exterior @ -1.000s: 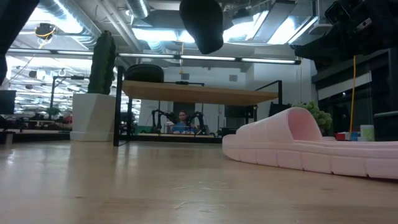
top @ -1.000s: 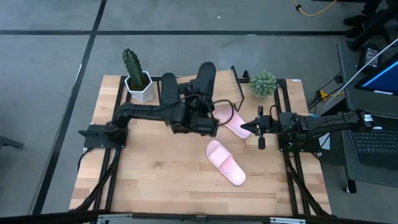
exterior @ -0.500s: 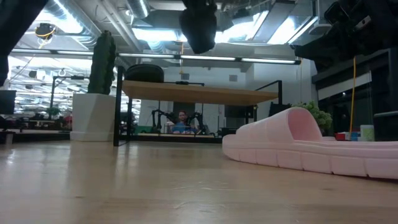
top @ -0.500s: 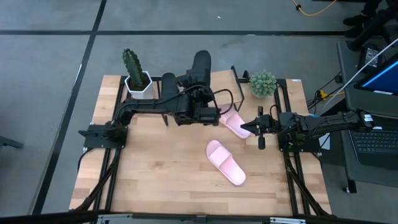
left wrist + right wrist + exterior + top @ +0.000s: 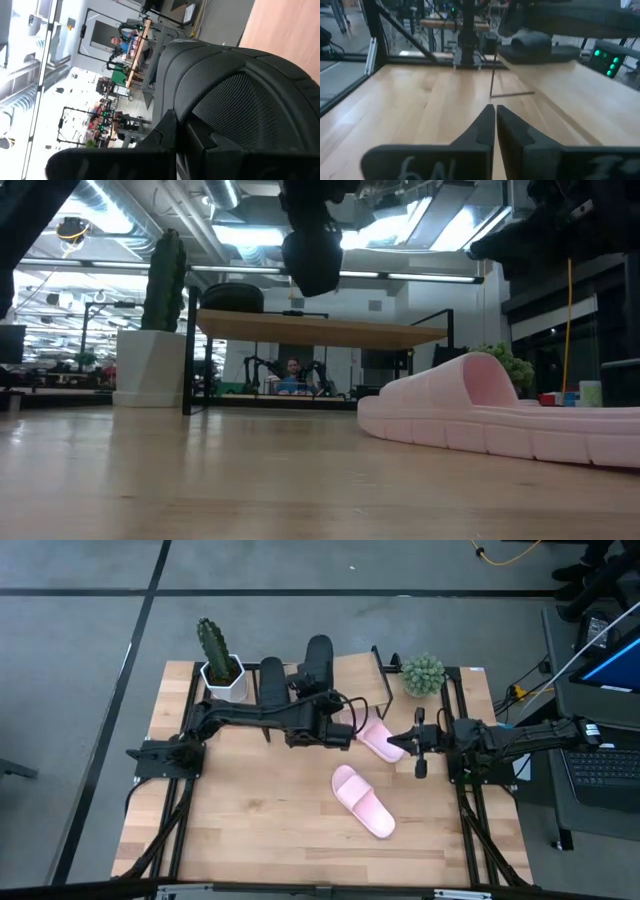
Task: Pick and place slides into the shelf
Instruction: Put the black slide on the shelf
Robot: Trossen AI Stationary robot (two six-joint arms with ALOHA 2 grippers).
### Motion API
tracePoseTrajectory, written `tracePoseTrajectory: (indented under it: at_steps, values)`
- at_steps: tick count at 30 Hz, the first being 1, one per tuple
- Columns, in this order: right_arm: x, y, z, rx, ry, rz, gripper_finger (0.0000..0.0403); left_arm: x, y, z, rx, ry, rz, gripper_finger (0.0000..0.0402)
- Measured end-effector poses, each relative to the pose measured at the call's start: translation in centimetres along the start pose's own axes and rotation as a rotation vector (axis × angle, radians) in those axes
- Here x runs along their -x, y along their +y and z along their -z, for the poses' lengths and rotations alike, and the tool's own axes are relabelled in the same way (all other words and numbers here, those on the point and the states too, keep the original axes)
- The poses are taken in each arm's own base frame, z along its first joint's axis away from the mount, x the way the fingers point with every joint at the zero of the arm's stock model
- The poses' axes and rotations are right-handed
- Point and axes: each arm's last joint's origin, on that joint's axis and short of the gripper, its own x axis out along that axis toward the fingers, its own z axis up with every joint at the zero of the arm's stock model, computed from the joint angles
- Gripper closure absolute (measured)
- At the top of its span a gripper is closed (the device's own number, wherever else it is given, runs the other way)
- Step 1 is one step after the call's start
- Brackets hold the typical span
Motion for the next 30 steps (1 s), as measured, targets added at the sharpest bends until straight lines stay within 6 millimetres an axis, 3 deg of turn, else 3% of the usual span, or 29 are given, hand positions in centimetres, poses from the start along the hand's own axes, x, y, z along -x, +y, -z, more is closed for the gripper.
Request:
tracePoseTrajectory:
  at_steps: [16, 30]
  values:
    - [0.0, 0.0, 0.6, 0.005, 0.058, -0.003, 0.0382, -1.2, -2.5, 1.7, 0.058, 0.066, 0.028, 0.0399]
    - [0.0, 0.0, 0.6, 0.006, 0.061, -0.004, 0.0382, -1.5, -3.0, 2.2, 0.102, 0.102, 0.051, 0.0399]
